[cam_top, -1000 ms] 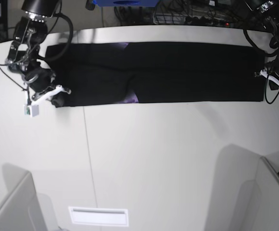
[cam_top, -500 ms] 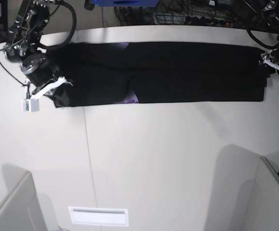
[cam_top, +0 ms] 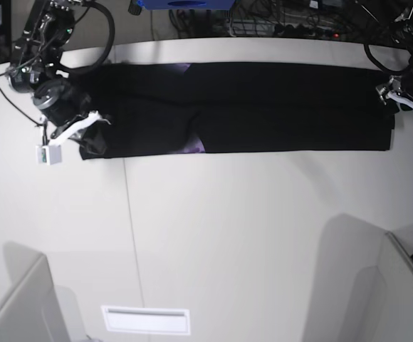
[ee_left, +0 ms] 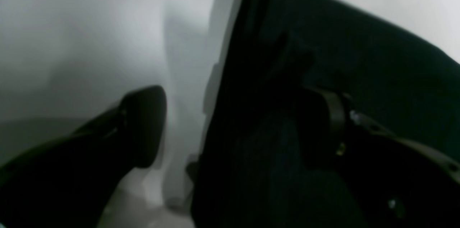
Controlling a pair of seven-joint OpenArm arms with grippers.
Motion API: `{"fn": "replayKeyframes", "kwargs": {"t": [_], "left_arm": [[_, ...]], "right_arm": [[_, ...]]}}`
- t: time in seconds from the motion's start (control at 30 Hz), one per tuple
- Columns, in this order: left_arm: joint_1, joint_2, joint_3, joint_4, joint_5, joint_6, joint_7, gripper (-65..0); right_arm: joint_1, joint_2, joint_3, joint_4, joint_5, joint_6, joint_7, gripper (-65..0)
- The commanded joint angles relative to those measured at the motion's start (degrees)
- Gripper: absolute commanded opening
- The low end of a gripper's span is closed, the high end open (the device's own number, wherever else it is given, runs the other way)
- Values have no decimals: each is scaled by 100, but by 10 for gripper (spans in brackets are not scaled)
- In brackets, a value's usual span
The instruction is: Fold the T-shirt properly
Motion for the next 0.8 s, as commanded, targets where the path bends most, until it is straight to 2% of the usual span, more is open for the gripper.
{"fn": "replayKeyframes", "kwargs": {"t": [0.0, 0.17, 0.2, 0.23, 0.3, 0.37, 0.43, 0.53, 0.63, 0.77], "left_arm": [[-51, -120, 140, -20, -57, -47, -7, -110], [-77, -181, 465, -389, -57, -47, -16, -114], [-68, -181, 474, -407, -57, -47, -16, -125], [-42, -181, 474, -407, -57, -47, -16, -163], [-24, -190, 474, -389, -57, -47, -16, -299], [-24, -208, 474, -415, -57, -47, -16, -494], [-24, -304, 483, -433, -57, -47, -16, -650], [-42, -419, 474, -407, -57, -47, -16, -650], [-77, -603, 456, -372, -65, -47, -16, -650], [187, -559, 474, 595, -65, -47, -16, -650]], "right_arm": [[29, 38, 18, 86, 101, 30, 122, -650], [-50, 38, 18, 94, 101, 30, 122, -650], [-59, 38, 18, 94, 101, 30, 122, -650], [-85, 38, 18, 94, 101, 30, 122, -650], [-85, 38, 18, 94, 101, 30, 122, -650], [-85, 38, 18, 94, 101, 30, 122, -650], [-85, 38, 18, 103, 110, 30, 122, -650], [-94, 29, -87, 112, 119, 30, 96, -650], [-164, 29, -615, 121, 119, 30, -1, -650], [-173, 12, -1090, 103, 119, 21, 17, -650]]}}
